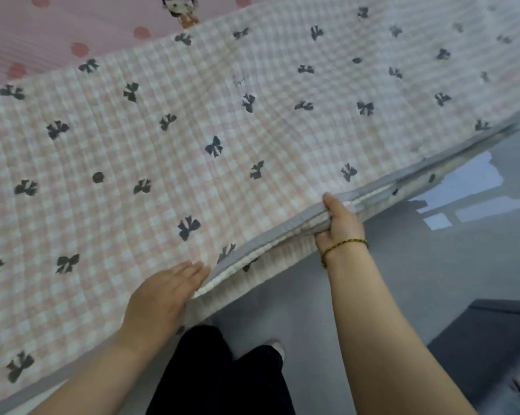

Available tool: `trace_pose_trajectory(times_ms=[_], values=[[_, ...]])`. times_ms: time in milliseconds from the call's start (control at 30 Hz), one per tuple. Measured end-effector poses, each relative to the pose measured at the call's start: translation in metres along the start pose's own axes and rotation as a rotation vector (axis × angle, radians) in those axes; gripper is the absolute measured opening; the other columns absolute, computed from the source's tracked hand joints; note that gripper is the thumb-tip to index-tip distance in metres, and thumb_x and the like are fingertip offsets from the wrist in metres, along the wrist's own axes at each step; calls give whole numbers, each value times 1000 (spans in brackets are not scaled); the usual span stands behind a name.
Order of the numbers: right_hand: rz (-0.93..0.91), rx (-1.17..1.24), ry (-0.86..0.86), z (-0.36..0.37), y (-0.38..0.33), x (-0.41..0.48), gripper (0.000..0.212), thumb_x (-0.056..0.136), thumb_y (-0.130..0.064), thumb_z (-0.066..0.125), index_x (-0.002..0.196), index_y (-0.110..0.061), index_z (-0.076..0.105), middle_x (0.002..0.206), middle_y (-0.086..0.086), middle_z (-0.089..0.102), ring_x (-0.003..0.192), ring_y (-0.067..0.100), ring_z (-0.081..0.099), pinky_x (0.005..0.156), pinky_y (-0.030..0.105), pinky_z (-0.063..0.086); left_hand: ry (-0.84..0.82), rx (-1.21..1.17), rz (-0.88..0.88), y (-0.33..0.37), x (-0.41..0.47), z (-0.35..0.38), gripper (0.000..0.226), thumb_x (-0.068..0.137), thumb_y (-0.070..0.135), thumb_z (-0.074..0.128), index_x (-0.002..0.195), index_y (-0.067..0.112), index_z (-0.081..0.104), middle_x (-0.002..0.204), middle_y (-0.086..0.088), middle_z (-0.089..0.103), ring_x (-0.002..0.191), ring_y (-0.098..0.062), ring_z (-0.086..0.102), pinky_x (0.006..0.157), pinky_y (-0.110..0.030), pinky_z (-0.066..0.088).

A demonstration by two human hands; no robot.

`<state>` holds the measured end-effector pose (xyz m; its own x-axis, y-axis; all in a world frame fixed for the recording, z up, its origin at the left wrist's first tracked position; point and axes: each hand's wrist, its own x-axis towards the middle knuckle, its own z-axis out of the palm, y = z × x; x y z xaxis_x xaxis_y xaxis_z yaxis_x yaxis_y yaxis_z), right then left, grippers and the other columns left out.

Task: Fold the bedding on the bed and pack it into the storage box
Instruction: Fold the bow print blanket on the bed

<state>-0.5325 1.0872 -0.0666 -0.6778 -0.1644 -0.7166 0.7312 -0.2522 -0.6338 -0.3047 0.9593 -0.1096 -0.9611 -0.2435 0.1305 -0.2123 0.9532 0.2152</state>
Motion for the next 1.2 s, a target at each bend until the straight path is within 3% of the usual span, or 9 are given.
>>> trace_pose_trajectory(times_ms=[200, 300, 367, 567, 700, 800, 967, 1033, 1200], values=[[109, -128, 158, -56, 12, 30, 36, 94, -7, 49, 128, 2, 44, 111, 12, 58, 106, 28, 56, 90, 33, 47, -137, 86, -23, 15, -5, 33, 66, 41, 12, 91, 102, 9, 66, 98, -16, 71, 101, -25, 44, 83, -35, 36], [82, -150, 192, -71, 5, 38, 35, 95, -18, 49, 124, 1, 47, 118, 16, 55, 93, 22, 60, 87, 31, 47, -116, 54, -61, 26, -5, 32, 52, 93, 55, 28, 117, 12, 45, 116, -15, 60, 107, -25, 42, 101, -32, 24], [-1, -74, 169, -68, -5, 42, 23, 97, -28, 45, 105, -10, 57, 108, 7, 59, 84, 15, 60, 79, 31, 51, -93, 46, -28, 37, 4, 34, 62, 85, 60, 44, 123, 11, 41, 124, -11, 44, 110, -26, 41, 108, -30, 14], [31, -370, 325, -37, -54, 81, 63, 80, -36, 65, 131, -6, 44, 116, 6, 56, 102, 22, 56, 94, 34, 45, -169, -43, -9, 59, 89, 41, 84, 30, 11, 89, 109, 13, 63, 71, 0, 56, 52, -16, 52, 41, -16, 21], [-328, -495, 434, -43, -59, 81, 24, 91, -15, 53, 110, -2, 56, 88, 4, 54, 73, 10, 50, 76, 22, 40, -229, -129, 100, 58, 95, 36, 69, 36, 7, 85, 103, 15, 69, 59, 8, 54, 37, -7, 45, 42, -9, -3], [-132, -442, 457, -66, -40, 81, 27, 92, -15, 52, 115, -2, 50, 93, 1, 51, 89, 19, 50, 86, 31, 43, -409, -143, 237, 55, 92, 33, 45, 39, 29, 89, 82, 24, 75, 56, 13, 55, 40, -4, 48, 36, -10, 15], [-54, -36, 279, -72, -82, 99, 24, 90, -7, 41, 75, -10, 59, 65, -2, 61, 60, 15, 55, 59, 26, 48, -378, -190, 177, 52, 132, 38, 64, 89, 64, 17, 74, 34, 71, 80, 13, 63, 75, -4, 48, 61, -19, 48], [-40, 93, 170, -69, -101, 105, 36, 94, -19, 38, 65, -17, 60, 94, -10, 68, 63, 15, 58, 61, 24, 49, -382, -223, 84, 60, 161, 35, 68, 93, 60, 9, 99, 26, 68, 103, 2, 67, 94, -11, 54, 74, -29, 53], [117, -56, 262, -92, -156, 160, 64, 90, -52, 44, 134, -7, 42, 131, 15, 52, 108, 29, 55, 87, 39, 49, -330, -301, 14, 132, 281, 48, 75, 72, 74, 1, 137, 36, -2, 147, 9, -4, 132, -4, 8, 107, -26, 7]])
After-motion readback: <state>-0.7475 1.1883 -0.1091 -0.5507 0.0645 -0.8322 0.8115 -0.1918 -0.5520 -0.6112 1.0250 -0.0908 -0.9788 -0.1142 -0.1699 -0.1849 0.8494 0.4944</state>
